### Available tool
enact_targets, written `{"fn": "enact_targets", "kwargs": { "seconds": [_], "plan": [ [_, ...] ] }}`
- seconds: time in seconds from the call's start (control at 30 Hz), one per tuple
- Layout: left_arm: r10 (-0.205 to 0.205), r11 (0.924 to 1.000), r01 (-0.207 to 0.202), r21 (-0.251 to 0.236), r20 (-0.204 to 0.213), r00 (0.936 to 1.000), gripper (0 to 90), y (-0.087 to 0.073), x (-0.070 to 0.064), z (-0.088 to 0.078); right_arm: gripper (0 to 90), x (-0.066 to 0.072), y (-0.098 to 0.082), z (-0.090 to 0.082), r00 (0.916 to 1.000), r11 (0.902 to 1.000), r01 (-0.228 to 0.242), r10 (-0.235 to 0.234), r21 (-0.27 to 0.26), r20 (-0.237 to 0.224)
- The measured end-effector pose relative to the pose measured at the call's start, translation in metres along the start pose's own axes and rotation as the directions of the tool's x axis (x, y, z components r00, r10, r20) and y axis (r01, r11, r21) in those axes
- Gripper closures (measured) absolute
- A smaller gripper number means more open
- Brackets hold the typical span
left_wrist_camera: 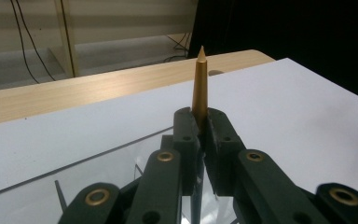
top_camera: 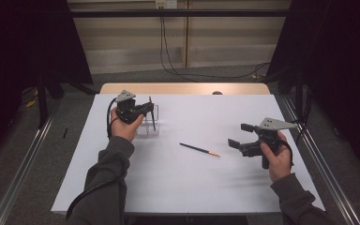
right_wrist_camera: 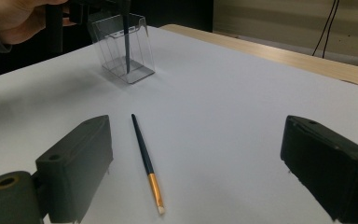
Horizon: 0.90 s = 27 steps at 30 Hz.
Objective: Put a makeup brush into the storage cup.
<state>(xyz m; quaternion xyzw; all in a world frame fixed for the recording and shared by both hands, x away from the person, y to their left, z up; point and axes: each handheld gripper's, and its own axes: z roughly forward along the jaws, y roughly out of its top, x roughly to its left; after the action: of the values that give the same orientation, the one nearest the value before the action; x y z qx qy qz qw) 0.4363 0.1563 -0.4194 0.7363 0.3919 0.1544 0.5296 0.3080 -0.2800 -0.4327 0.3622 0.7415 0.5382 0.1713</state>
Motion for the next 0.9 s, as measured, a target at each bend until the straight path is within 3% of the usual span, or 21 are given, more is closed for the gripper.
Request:
{"fn": "enact_targets", "kwargs": {
  "seconds": [0.9],
  "plan": [
    [0.004,0.9998,-0.004,0.02,-0.011,0.9999,83.2,-0.0037,0.0005,0.0011,8.6,-0.0003,0.0002,0.0004,1.0,1.0,0.0,0.0,0.0,-0.003]
  ]
}}
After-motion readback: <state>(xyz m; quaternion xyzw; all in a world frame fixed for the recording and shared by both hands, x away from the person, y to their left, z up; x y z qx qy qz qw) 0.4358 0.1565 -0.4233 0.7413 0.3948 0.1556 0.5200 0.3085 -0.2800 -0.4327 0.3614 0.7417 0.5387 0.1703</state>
